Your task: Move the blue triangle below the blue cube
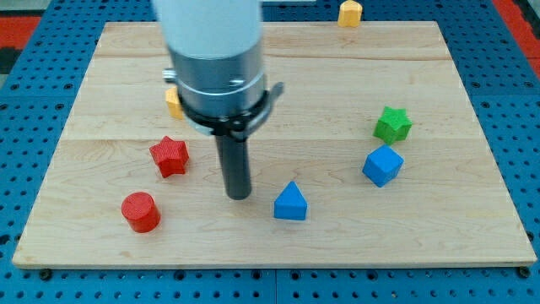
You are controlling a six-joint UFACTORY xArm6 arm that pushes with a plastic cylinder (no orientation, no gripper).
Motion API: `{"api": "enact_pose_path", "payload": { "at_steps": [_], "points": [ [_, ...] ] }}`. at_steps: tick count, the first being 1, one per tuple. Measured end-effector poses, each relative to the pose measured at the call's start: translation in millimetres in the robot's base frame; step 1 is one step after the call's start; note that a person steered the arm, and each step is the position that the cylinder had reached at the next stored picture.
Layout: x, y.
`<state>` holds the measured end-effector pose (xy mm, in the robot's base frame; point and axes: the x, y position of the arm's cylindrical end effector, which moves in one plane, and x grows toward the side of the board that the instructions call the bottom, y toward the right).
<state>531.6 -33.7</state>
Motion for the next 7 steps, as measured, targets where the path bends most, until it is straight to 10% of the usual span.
{"api": "enact_pose_path", "payload": {
  "at_steps": [5, 7],
  "points": [
    [14, 141],
    [-27, 60]
  ]
}}
